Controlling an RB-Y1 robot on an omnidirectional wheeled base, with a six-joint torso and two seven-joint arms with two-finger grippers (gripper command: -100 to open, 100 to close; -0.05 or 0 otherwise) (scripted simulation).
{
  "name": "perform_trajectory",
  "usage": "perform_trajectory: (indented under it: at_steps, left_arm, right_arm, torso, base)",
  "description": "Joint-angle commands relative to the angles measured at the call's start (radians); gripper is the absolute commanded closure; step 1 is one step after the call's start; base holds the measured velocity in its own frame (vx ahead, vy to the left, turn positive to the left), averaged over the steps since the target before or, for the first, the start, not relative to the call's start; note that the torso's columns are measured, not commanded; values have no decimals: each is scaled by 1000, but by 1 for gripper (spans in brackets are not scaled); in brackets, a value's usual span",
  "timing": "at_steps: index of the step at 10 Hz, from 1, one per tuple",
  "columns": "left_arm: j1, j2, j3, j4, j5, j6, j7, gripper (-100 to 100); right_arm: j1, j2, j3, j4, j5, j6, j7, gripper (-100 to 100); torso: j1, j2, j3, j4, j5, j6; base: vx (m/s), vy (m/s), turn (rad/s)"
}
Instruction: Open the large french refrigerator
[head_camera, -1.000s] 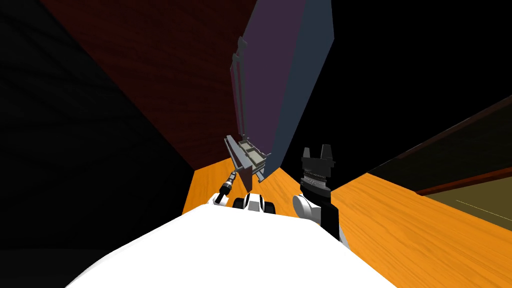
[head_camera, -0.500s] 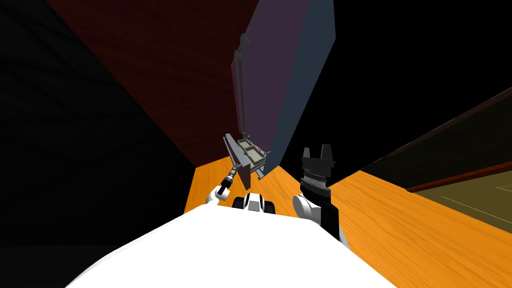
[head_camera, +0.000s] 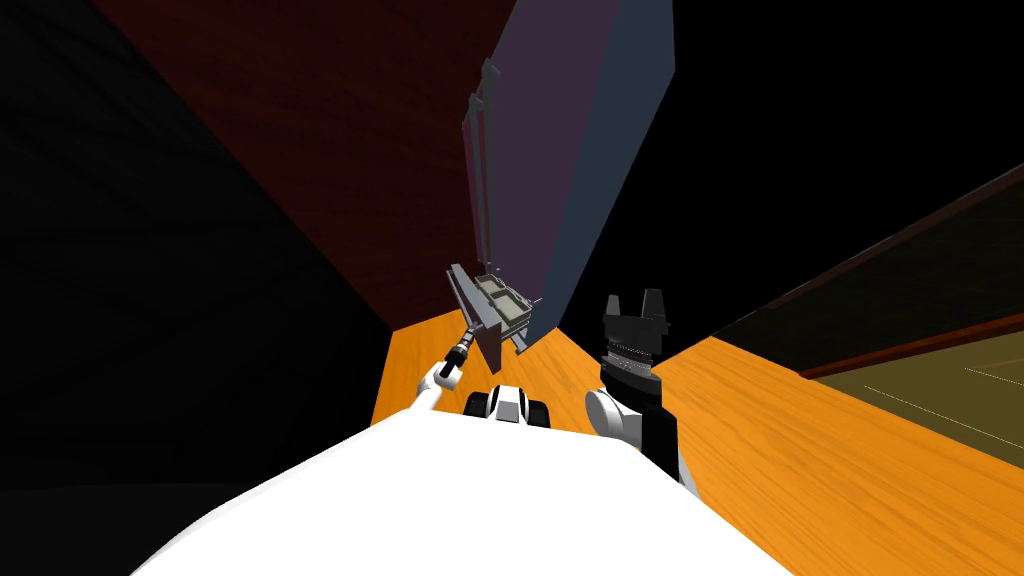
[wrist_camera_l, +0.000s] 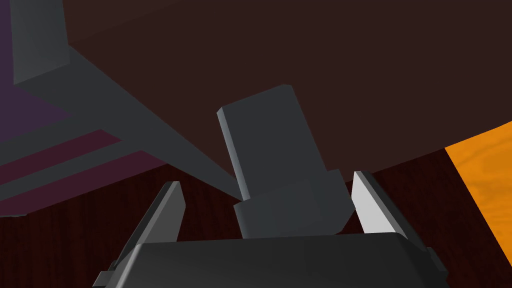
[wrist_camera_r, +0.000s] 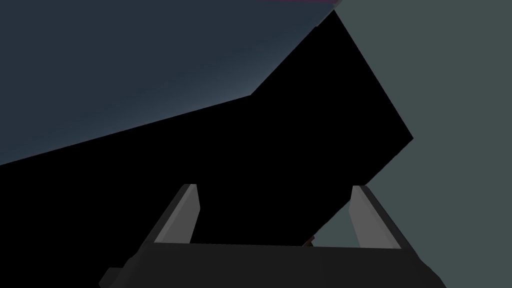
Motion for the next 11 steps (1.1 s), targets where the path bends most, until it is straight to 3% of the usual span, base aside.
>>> perform_trajectory:
  at_steps: [1,2,4,5,6,11]
  left_arm:
    - [-28,3,-3,-14,3,10,1,-100]
    - [-46,8,-7,-22,4,36,8,-100]
    - [-46,8,-7,-22,4,36,8,-100]
    - [-38,8,-2,4,5,41,4,-100]
    - [-33,9,-2,5,5,46,6,0]
    - [-22,14,3,19,5,61,6,0]
  right_arm:
    - [0,0,0,0,0,0,0,0]
    - [0,0,0,0,0,0,0,0]
    - [0,0,0,0,0,0,0,0]
    - [0,0,0,0,0,0,0,0]
    - [0,0,0,0,0,0,0,0]
    - [0,0,0,0,0,0,0,0]
  torso:
    - [0,0,0,1,-1,0]
    - [-1,2,1,2,-1,-1]
    - [-1,5,2,4,-2,0]
    - [-2,6,3,4,-2,-1]
    - [-1,4,2,1,0,0]
    - [4,-6,-4,-7,4,0]
  base:
    - [-28,-3,-9]
    - [-50,-1,-7]
    - [-29,-3,-2]
    - [10,7,5]
    - [13,9,7]
    - [6,6,4]
